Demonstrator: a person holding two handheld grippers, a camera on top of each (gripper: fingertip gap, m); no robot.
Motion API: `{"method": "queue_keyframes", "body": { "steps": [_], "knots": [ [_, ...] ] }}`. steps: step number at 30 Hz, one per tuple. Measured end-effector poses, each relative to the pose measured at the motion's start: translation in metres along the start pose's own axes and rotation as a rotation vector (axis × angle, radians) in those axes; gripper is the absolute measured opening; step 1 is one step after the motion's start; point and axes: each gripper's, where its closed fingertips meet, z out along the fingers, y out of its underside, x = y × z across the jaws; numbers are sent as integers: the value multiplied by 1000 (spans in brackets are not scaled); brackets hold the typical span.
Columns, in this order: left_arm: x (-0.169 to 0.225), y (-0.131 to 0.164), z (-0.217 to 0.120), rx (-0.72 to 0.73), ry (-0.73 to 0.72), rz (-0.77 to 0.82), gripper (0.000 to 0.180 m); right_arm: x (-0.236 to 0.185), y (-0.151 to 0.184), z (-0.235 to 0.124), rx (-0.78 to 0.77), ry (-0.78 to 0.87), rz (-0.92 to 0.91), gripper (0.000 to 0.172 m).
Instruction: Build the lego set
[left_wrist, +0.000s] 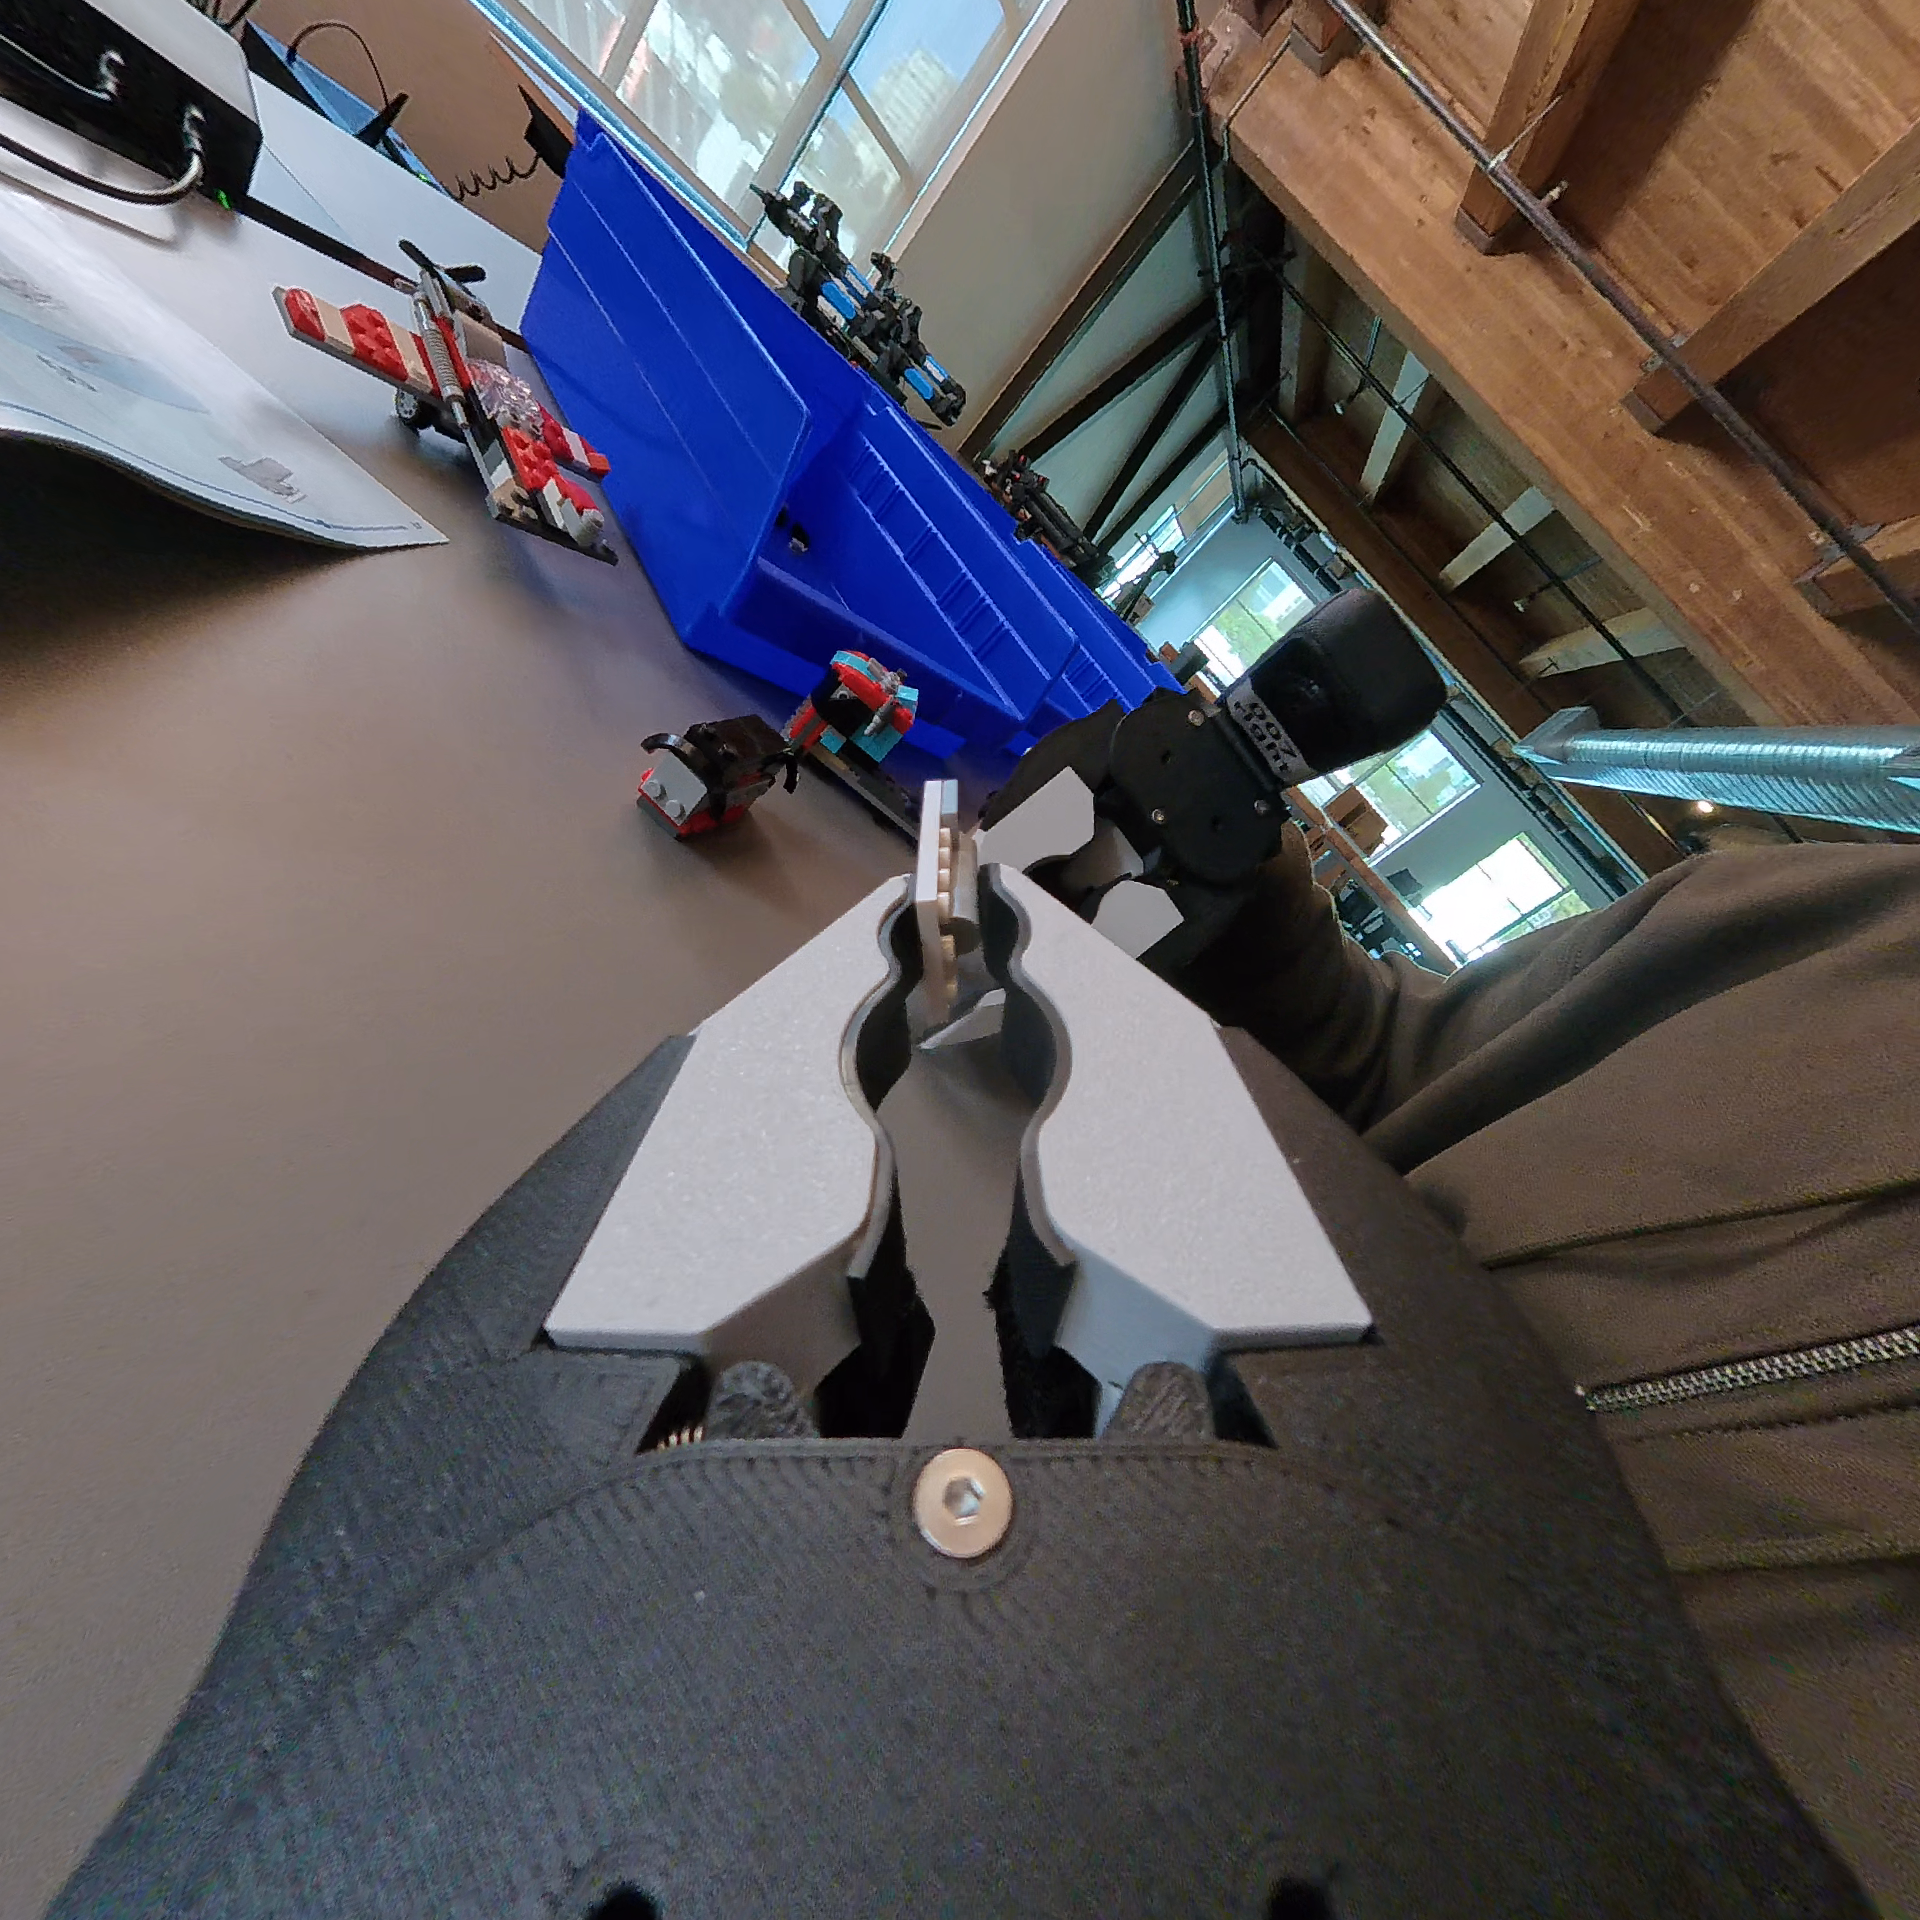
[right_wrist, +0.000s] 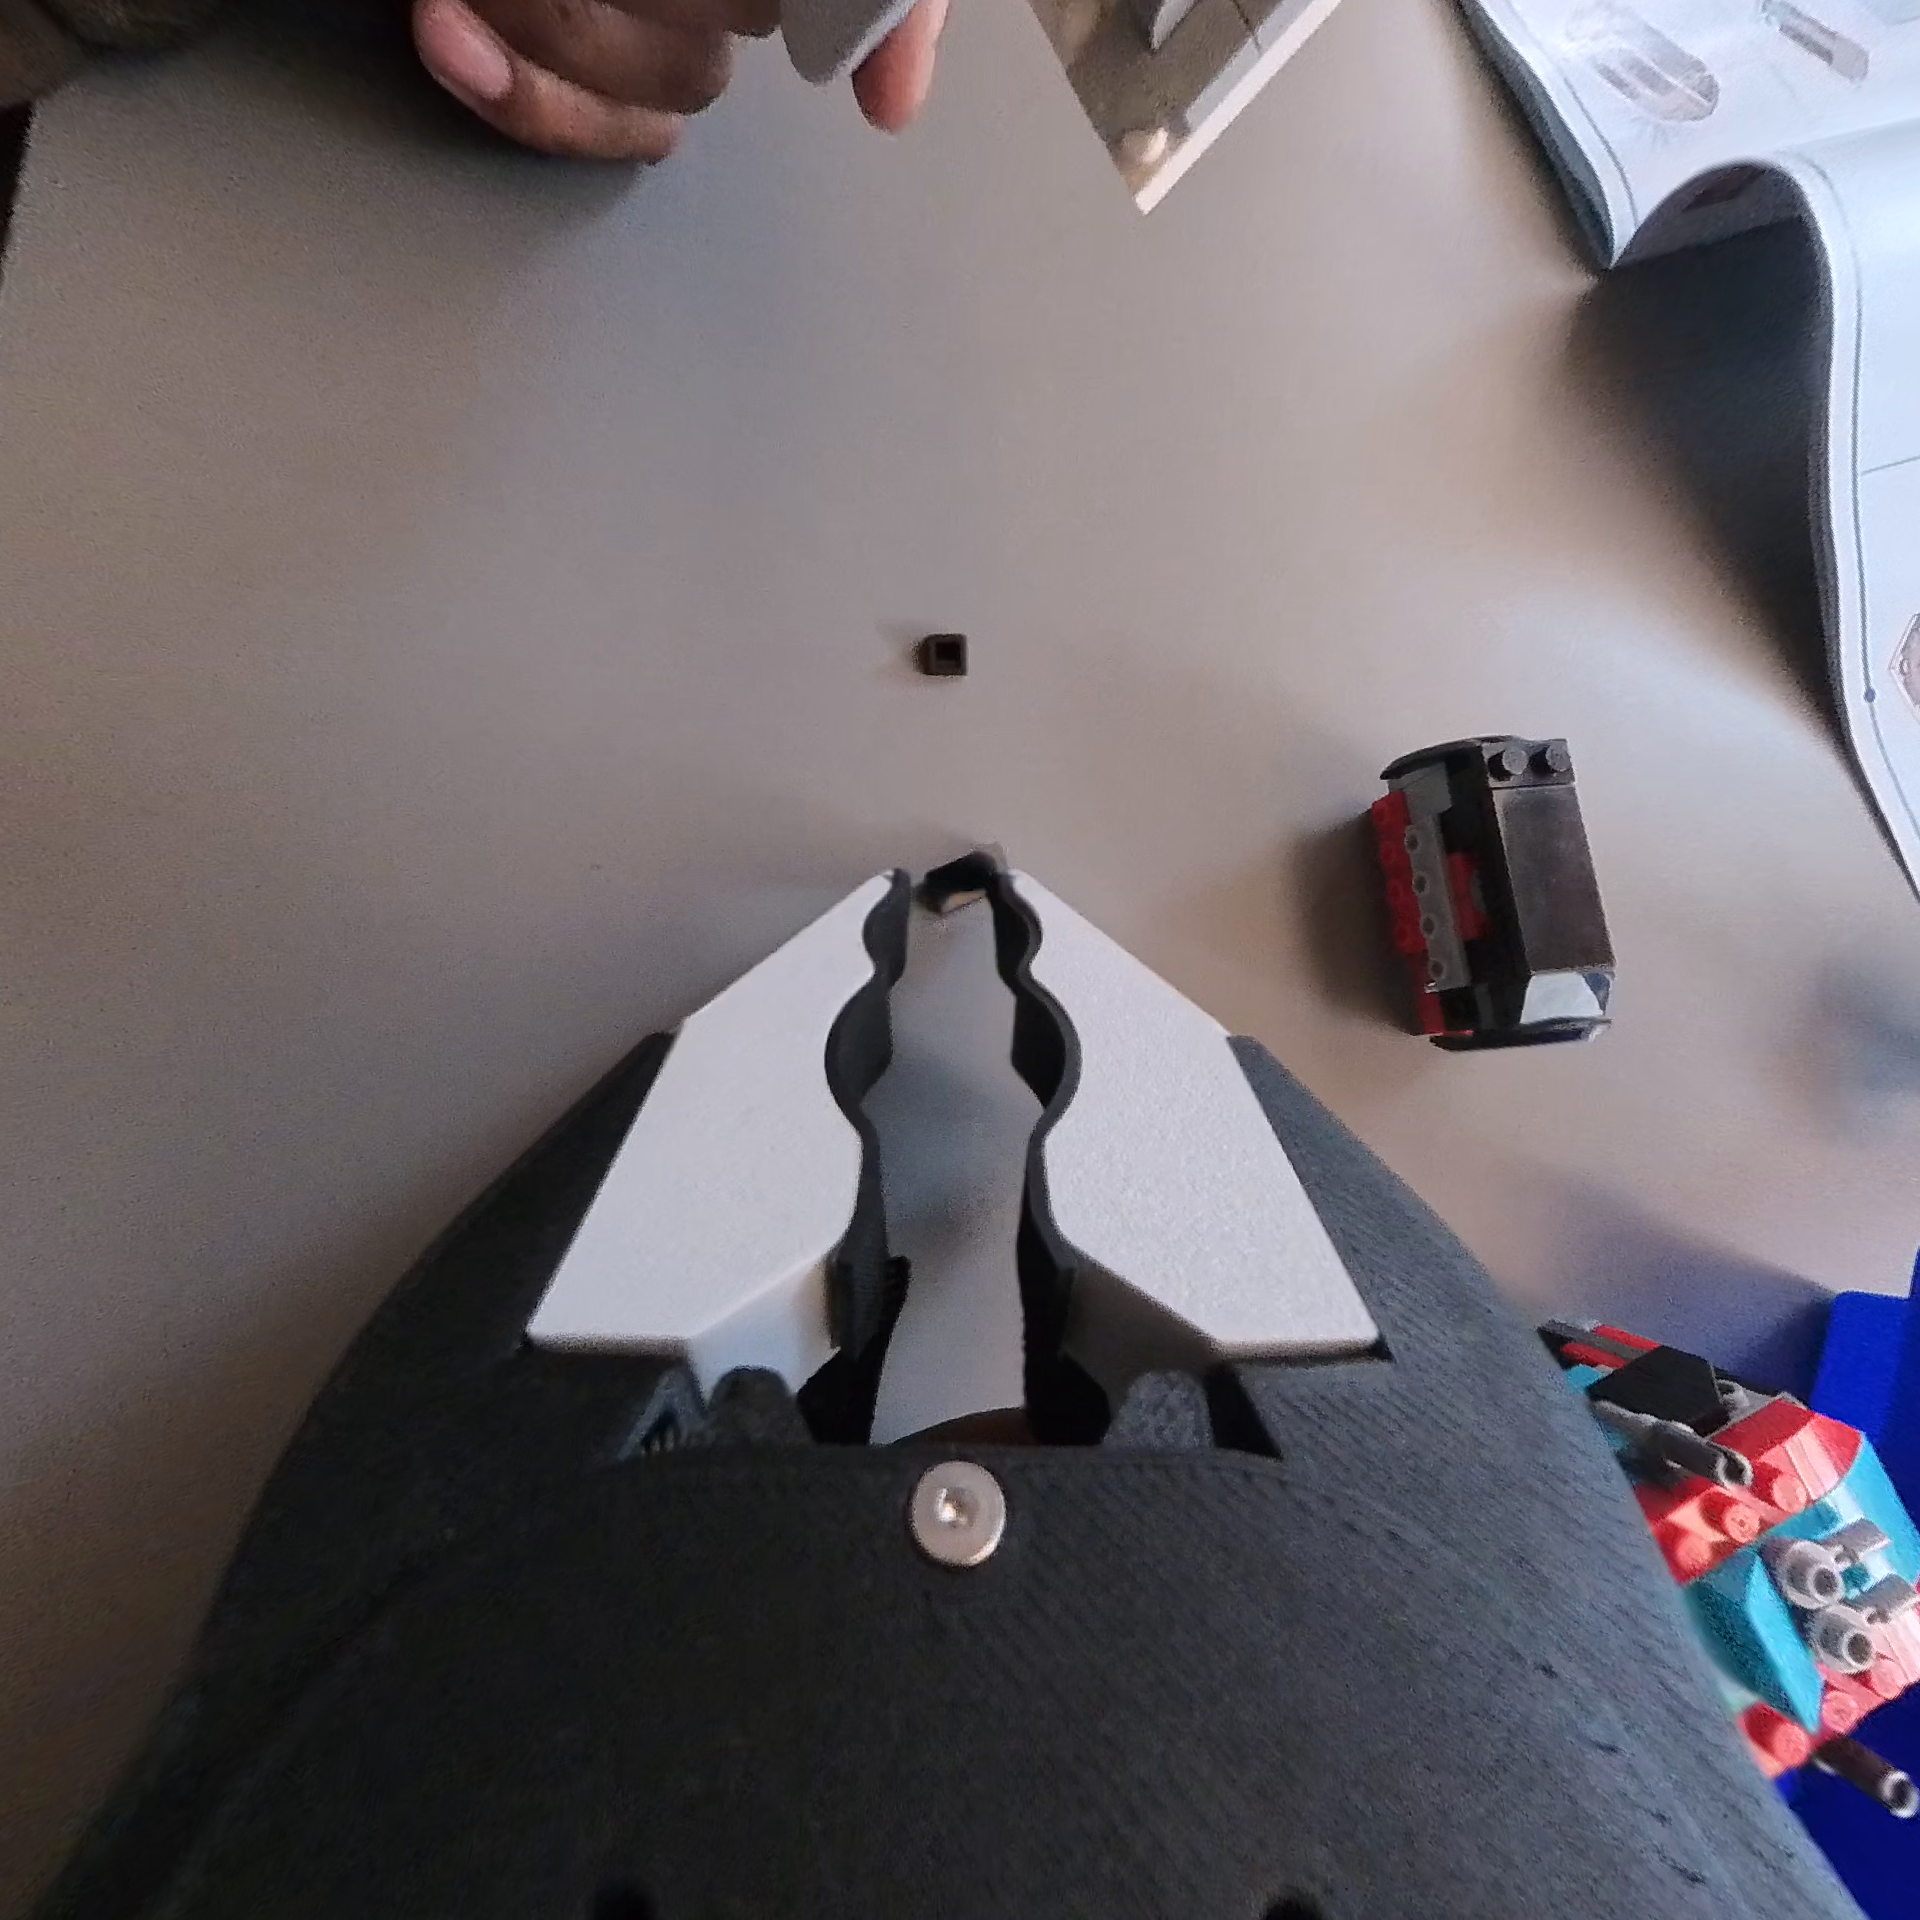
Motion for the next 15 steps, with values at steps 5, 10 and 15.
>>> {"method": "queue_keyframes", "body": {
  "steps": [5, 10, 15],
  "knots": [
    [4, 0, -1, 9, 24, -13, 10, 1, -13, -8, 75, 22, -69, 32],
    [10, 2, 0, 5, 58, -28, 10, 6, -40, -20, 241, 103, -172, 37],
    [21, 15, 5, -66, 108, -46, 10, -4, -60, -30, 382, 178, -350, 36]
  ]
}}
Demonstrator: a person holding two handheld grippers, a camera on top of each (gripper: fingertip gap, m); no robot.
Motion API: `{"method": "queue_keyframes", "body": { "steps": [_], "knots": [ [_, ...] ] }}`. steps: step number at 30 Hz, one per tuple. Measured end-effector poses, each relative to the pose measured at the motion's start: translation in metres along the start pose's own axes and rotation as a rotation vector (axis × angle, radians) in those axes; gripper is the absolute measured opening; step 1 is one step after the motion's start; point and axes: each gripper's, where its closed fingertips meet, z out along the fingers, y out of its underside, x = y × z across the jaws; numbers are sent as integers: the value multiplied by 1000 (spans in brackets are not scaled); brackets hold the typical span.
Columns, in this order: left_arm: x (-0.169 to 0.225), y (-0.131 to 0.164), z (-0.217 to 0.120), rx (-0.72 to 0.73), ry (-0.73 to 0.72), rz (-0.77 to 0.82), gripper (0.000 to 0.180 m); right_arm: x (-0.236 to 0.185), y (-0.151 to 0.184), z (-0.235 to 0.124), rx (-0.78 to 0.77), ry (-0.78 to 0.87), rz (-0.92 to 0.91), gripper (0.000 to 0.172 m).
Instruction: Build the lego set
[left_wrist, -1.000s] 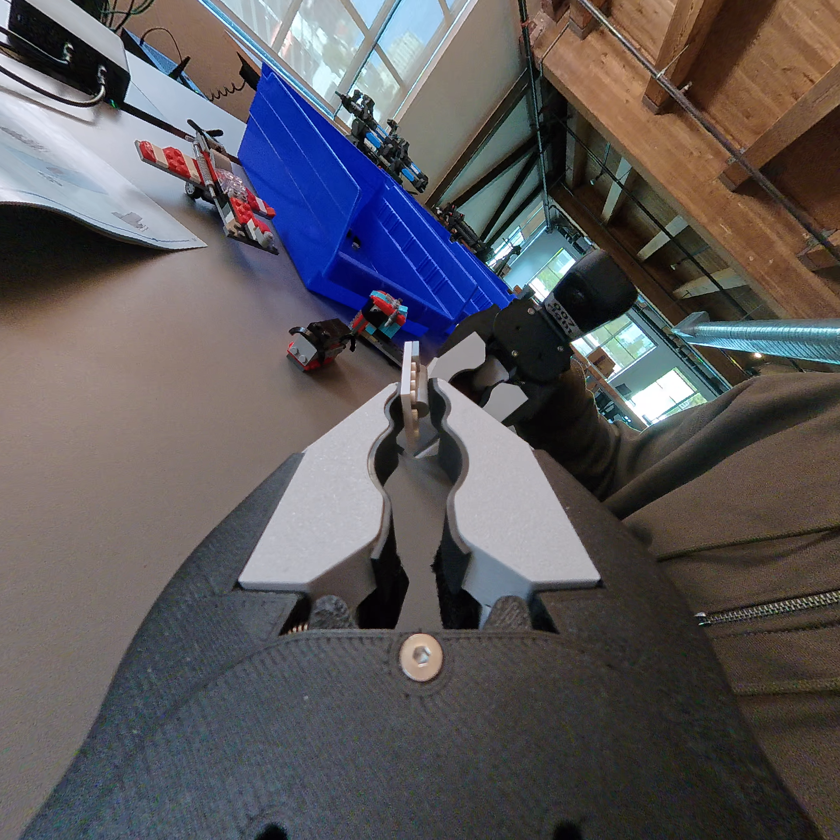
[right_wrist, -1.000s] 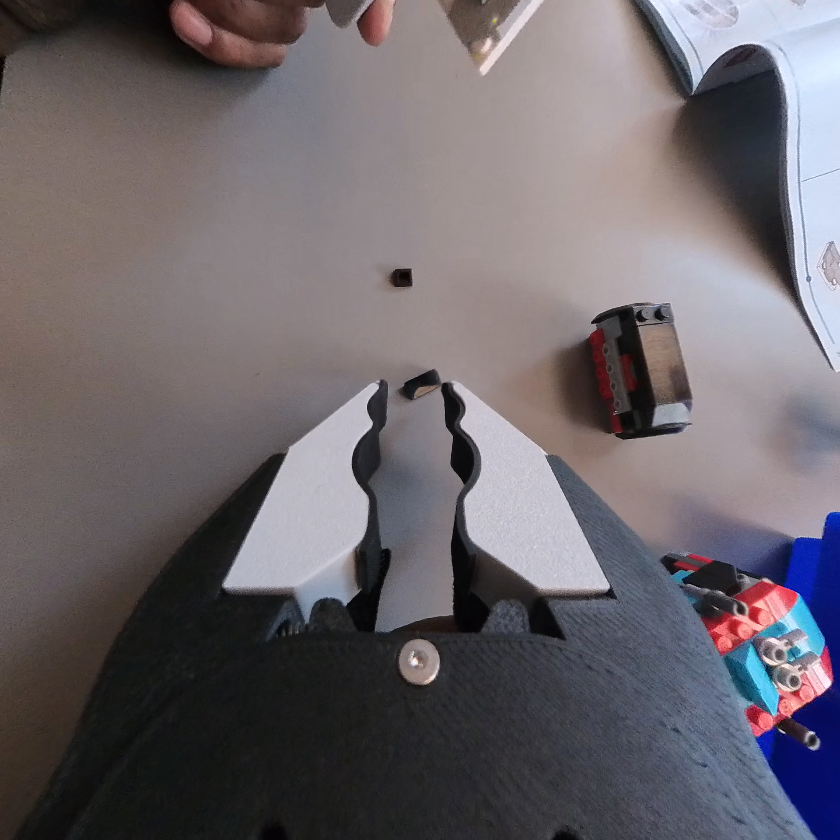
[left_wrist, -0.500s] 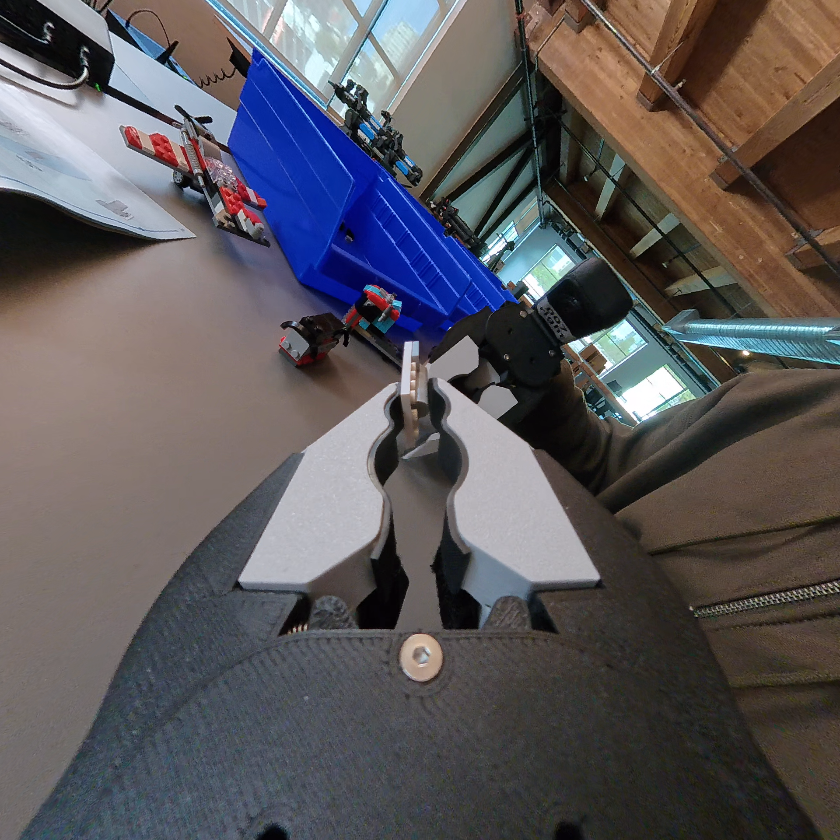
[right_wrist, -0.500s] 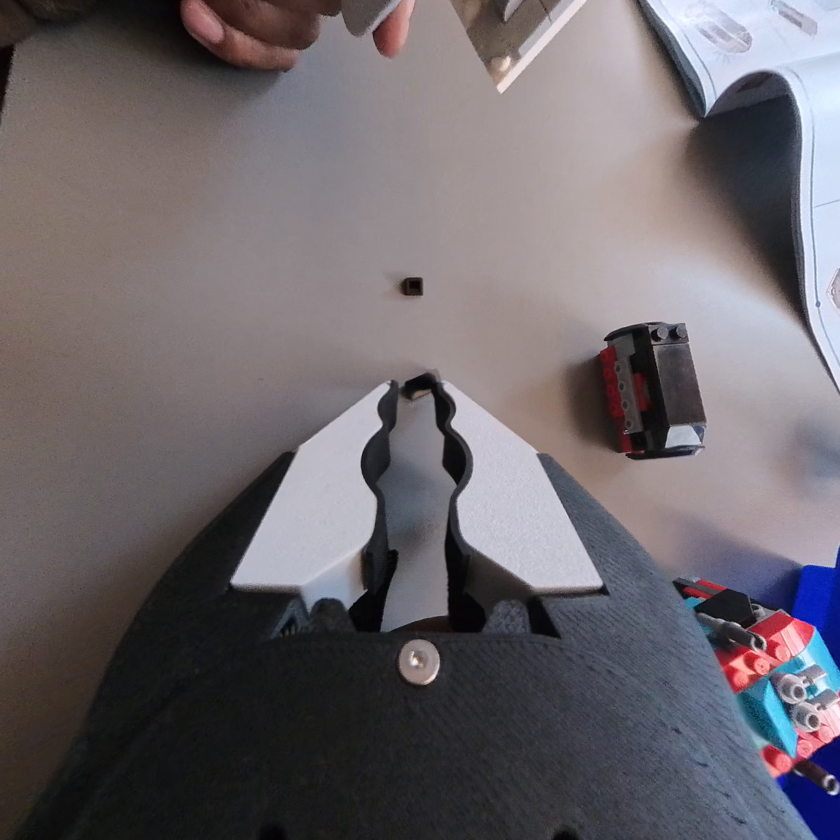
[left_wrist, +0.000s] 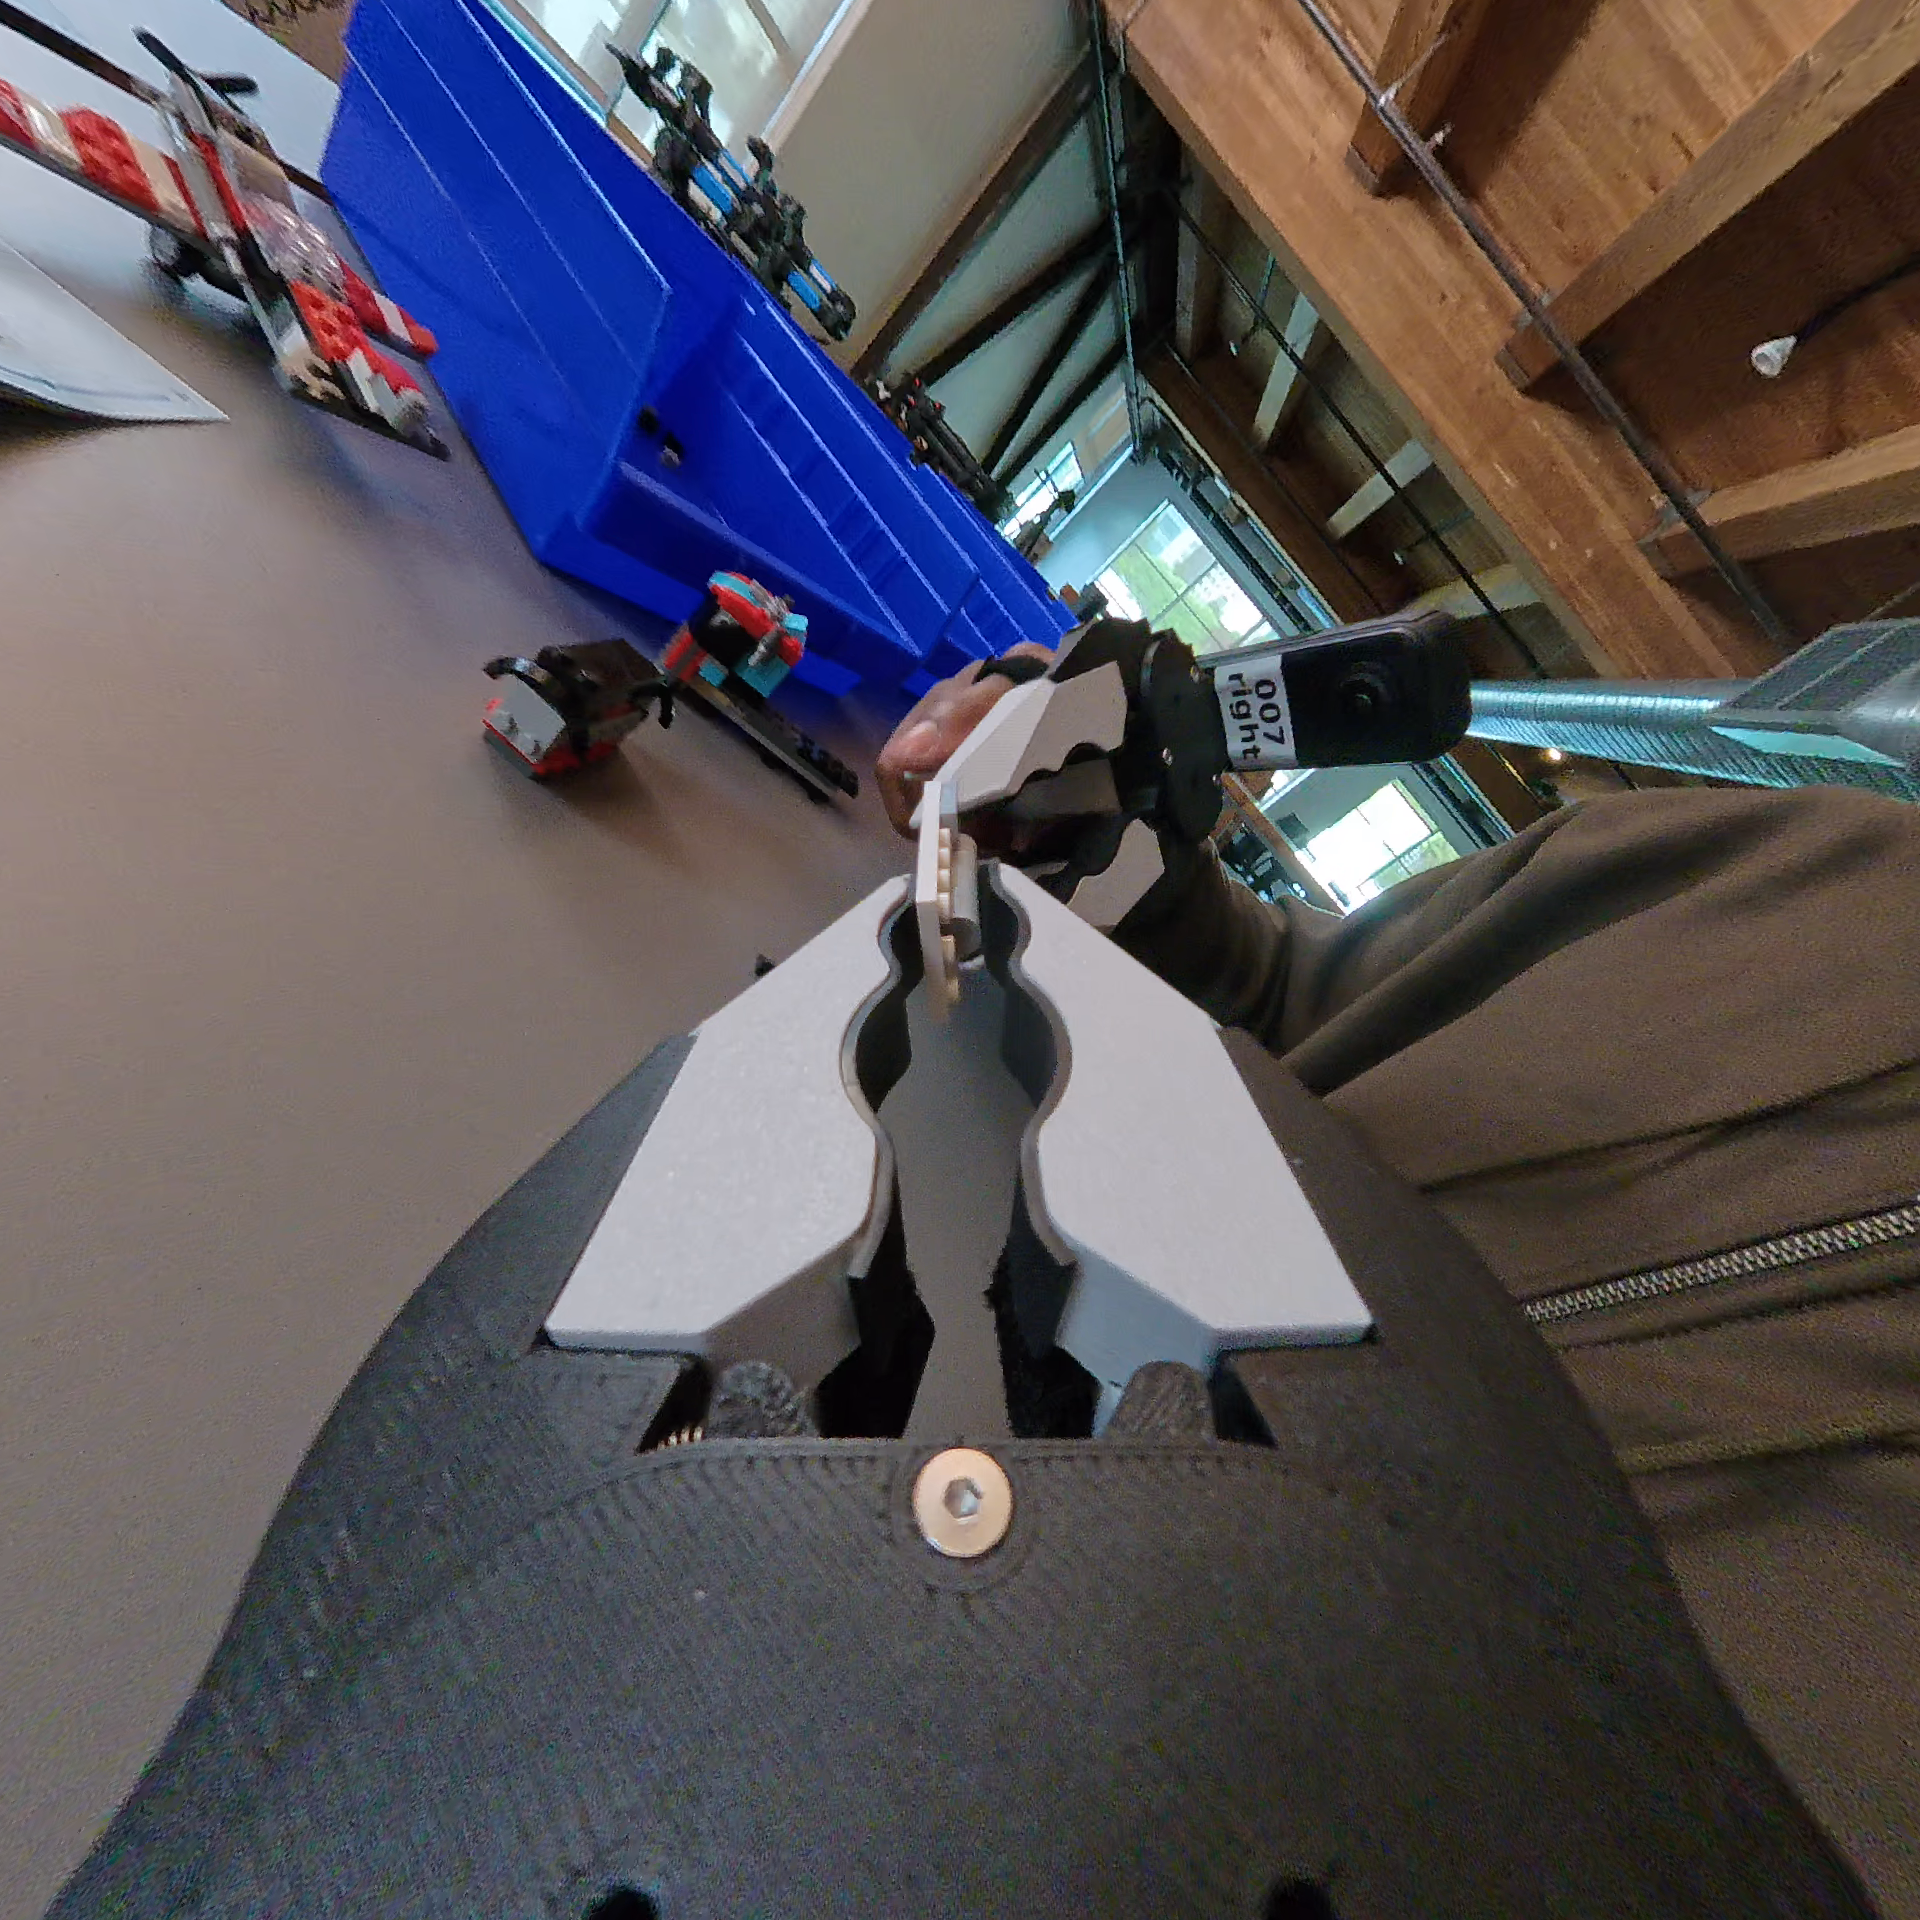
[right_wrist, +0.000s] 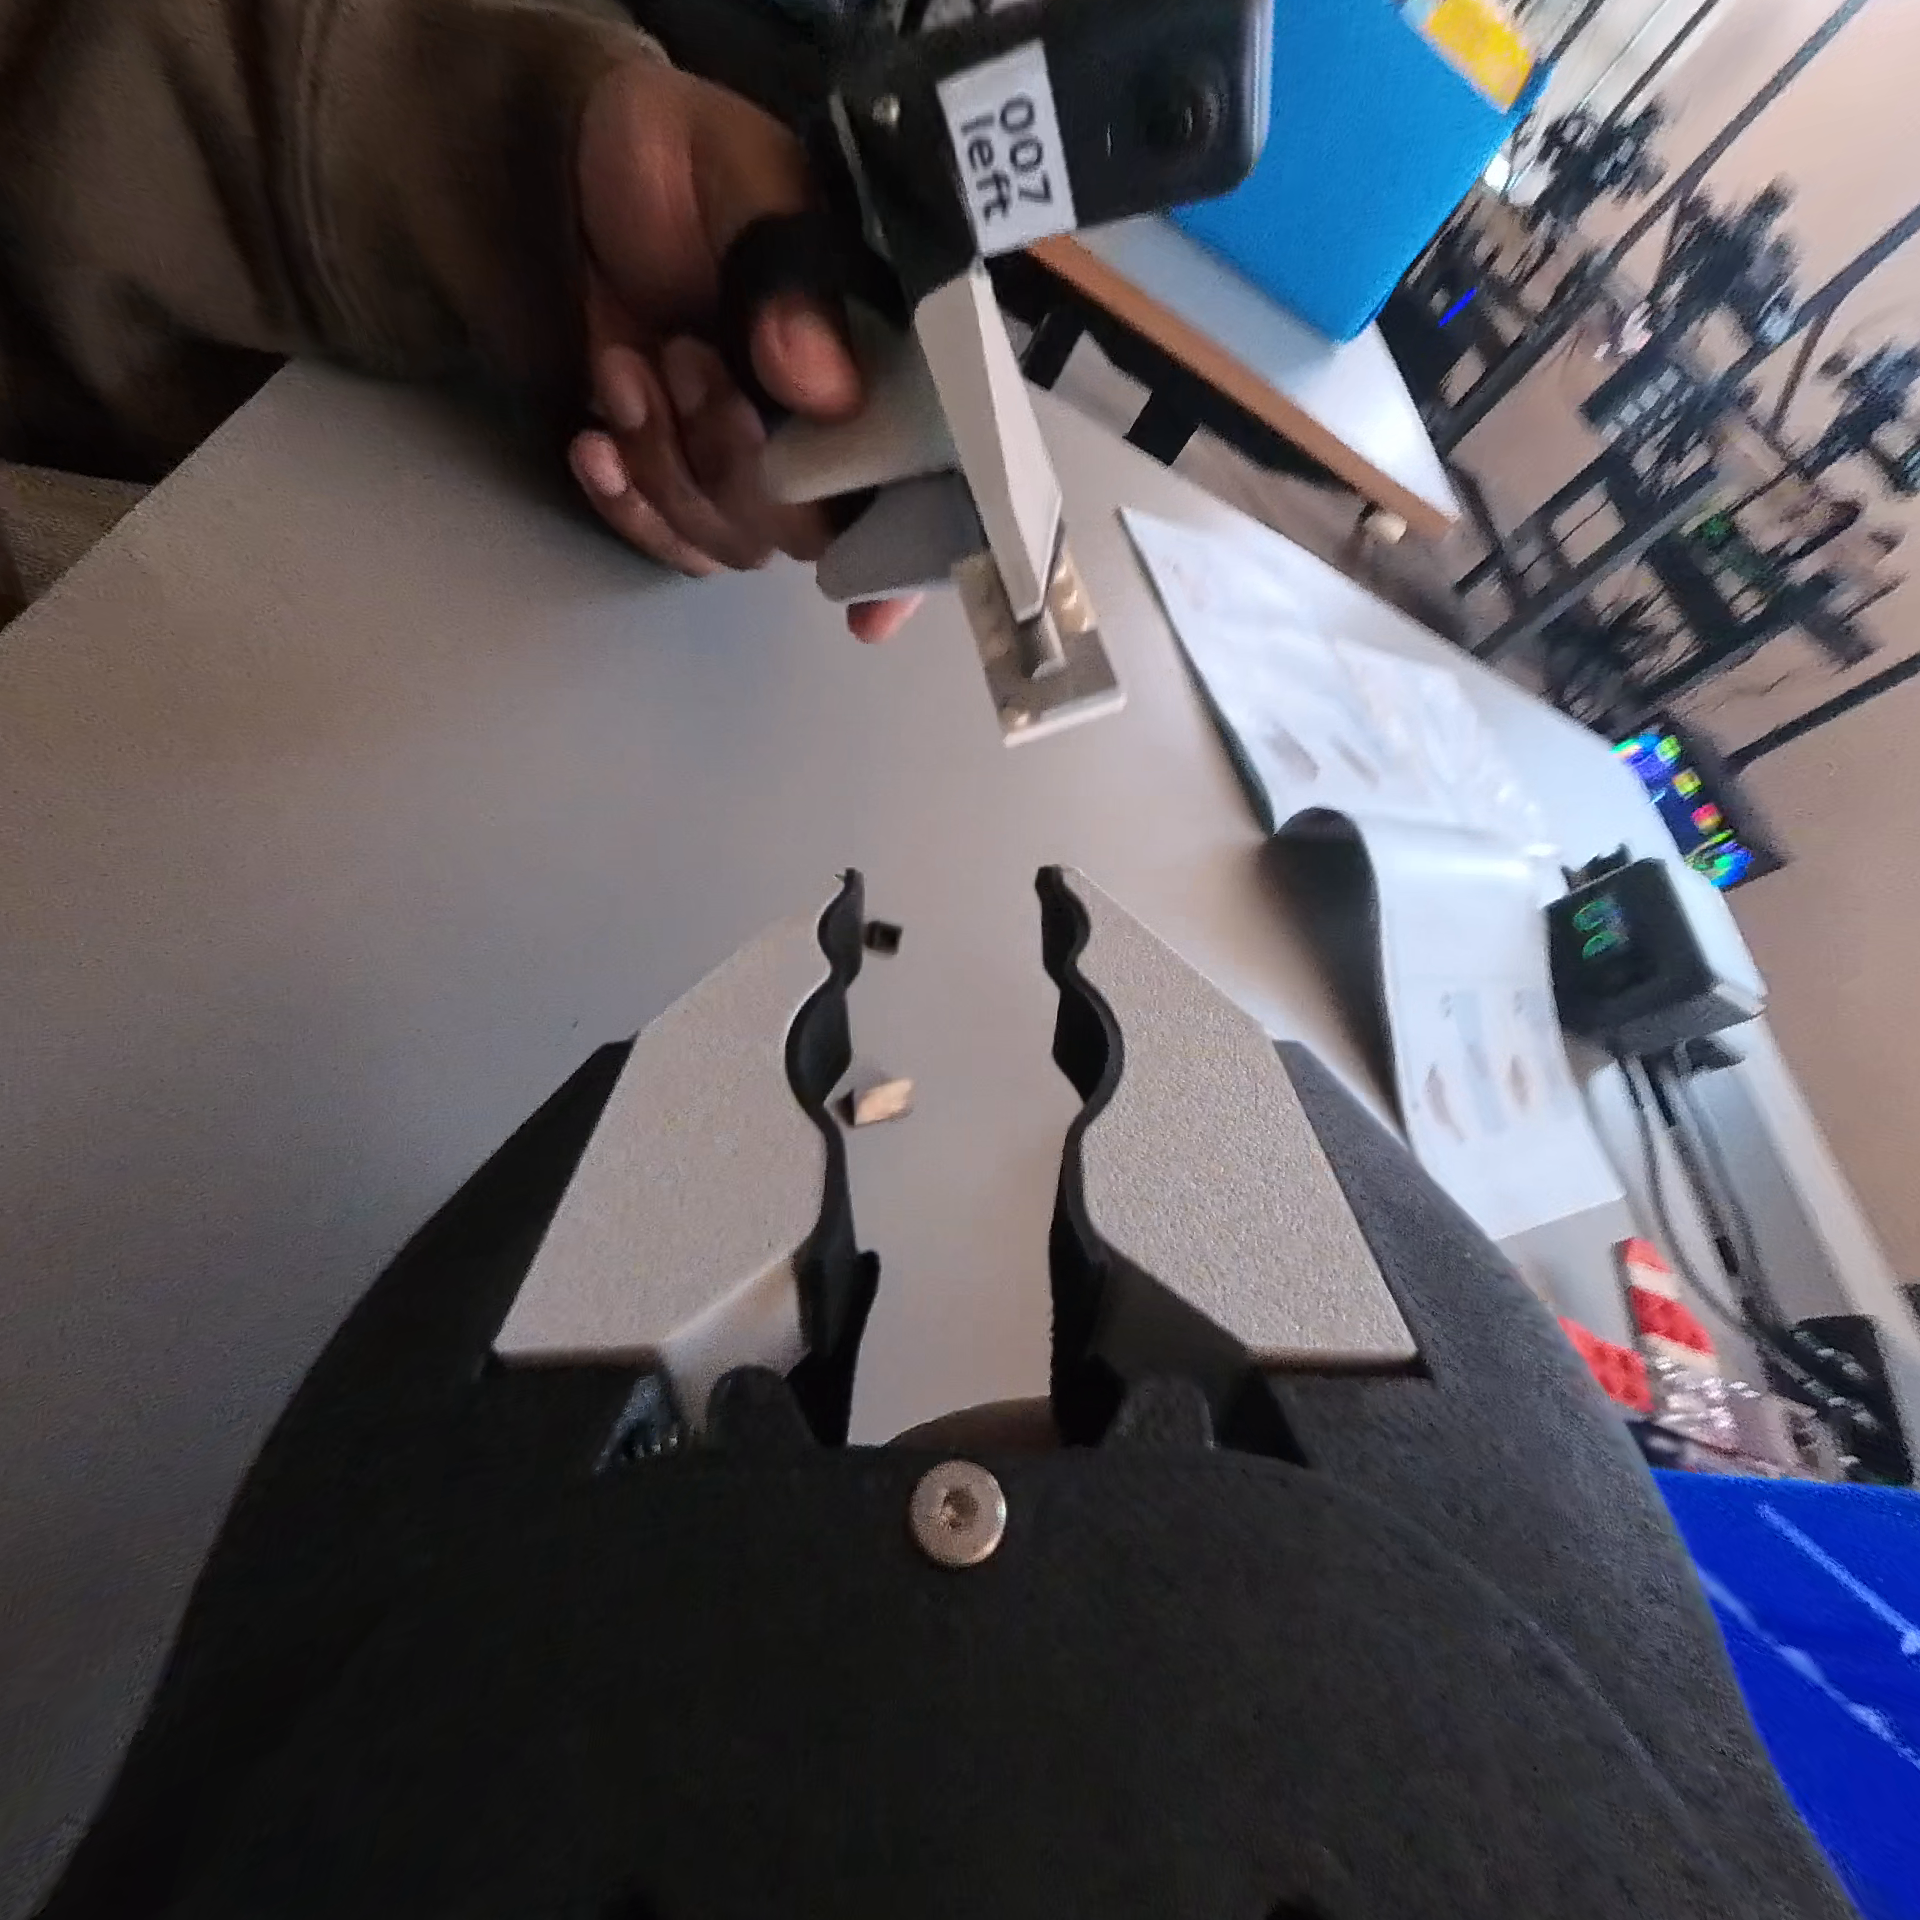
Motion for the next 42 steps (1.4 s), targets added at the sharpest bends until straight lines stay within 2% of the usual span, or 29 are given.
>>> {"method": "queue_keyframes", "body": {
  "steps": [8, 27, 31, 42],
  "knots": [
    [7, 10, 6, -47, 29, -19, 10, 10, -20, -6, 116, 89, -47, 37],
    [23, 21, 14, -90, 105, -36, 10, 0, -32, 9, 147, 92, -82, 37],
    [23, 20, 14, -81, 106, -40, 10, -2, -32, 10, 147, 90, -89, 29],
    [27, 12, 16, -12, 144, -86, 16, 8, -34, 8, 156, 160, -102, 28]
  ]
}}
